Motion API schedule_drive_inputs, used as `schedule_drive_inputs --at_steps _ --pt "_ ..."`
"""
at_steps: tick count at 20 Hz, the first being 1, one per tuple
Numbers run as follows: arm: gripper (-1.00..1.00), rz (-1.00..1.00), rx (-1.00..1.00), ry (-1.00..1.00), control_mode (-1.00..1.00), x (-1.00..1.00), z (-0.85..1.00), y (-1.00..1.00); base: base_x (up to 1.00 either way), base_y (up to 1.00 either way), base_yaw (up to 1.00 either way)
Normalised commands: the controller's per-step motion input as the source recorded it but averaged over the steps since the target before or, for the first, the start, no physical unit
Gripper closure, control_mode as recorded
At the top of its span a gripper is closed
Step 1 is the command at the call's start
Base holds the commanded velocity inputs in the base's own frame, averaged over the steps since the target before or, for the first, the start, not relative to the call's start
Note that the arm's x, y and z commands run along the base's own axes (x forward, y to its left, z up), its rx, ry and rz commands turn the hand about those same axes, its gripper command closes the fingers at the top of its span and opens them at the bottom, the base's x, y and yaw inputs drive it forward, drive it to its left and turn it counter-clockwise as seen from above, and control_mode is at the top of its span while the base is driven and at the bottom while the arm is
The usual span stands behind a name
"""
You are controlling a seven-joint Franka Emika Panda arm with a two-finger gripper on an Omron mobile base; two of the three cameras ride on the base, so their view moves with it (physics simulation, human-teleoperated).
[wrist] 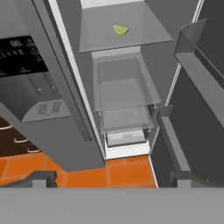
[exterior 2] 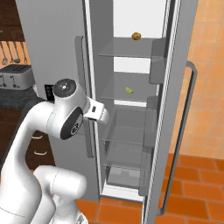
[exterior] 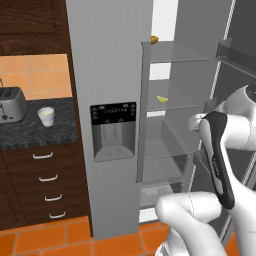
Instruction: Grab a lemon wedge from the fridge and one ice cube from the ice bowl, and put them in the glass of lemonade.
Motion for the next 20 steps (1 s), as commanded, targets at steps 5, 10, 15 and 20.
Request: schedule_drive_inputs --at_steps 5,10,15,20 --pt "-1.00 -0.08 0.00 -0.03 -1.00 -0.23 -0.09 0.09 0.00 0.00 0.00" --pt "-1.00 -0.04 0.00 -0.04 -1.00 -0.33 0.00 0.04 0.00 0.00 0.00" --pt "-1.00 0.00 0.00 -0.09 -1.00 -0.10 0.00 0.00 0.00 0.00 0.00" --pt "-1.00 -0.03 0.00 0.03 -1.00 0.48 0.01 0.00 0.00 0.00 0.00"
